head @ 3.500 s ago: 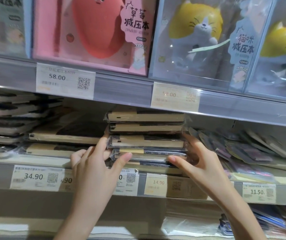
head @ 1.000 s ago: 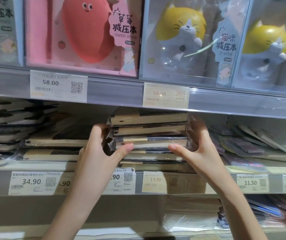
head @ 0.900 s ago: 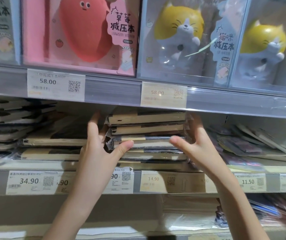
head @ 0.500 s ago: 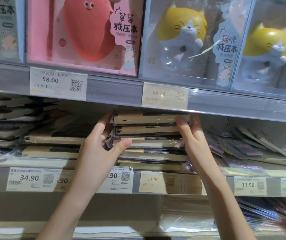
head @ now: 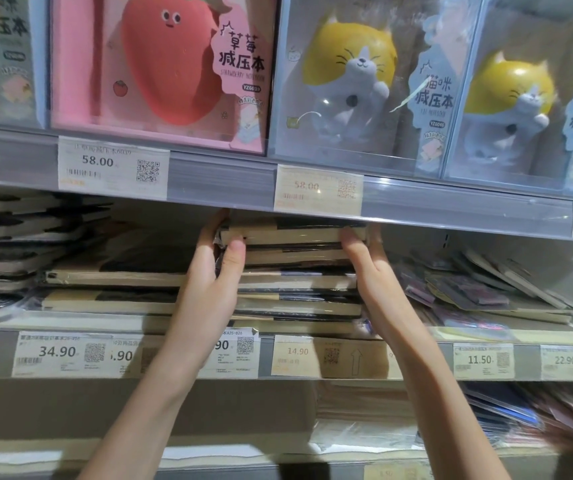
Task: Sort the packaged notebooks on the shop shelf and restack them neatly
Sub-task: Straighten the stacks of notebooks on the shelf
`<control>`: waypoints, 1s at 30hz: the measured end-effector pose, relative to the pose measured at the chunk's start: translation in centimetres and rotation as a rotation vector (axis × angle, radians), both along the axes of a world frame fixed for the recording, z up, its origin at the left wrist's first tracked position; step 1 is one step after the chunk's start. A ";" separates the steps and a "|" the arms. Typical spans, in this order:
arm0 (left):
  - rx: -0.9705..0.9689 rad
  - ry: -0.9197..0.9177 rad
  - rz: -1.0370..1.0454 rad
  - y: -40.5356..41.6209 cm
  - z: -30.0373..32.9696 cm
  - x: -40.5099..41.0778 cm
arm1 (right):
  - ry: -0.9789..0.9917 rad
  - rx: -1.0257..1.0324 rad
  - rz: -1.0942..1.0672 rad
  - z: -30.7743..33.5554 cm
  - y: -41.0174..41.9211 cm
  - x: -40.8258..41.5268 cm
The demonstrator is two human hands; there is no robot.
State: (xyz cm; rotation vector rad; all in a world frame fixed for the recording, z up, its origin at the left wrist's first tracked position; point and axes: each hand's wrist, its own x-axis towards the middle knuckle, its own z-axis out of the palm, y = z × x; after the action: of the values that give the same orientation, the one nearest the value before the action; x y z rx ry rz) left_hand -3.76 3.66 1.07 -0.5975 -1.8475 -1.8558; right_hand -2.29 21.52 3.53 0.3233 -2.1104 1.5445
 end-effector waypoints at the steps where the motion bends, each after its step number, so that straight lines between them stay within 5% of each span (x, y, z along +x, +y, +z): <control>1: 0.016 -0.007 0.005 0.0 0.0 -0.1 | -0.005 0.010 -0.019 0.1 -0.1 0.1; 11: -0.001 0.033 -0.021 0.1 -0.5 -0.4 | -0.012 0.000 -0.013 -0.6 0.3 0.0; 23: -0.072 0.064 0.119 0.2 -0.5 -1.3 | 0.245 0.116 -0.314 -1.2 -0.2 -1.1; 30: -0.119 0.084 0.081 -0.2 -0.3 -1.4 | 0.006 0.383 -0.081 -1.2 2.6 0.3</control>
State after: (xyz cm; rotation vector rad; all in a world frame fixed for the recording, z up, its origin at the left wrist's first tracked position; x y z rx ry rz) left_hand -5.20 3.42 0.73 -0.6213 -1.9076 -1.6536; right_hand -1.95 24.15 2.28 0.3663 -2.3777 1.0866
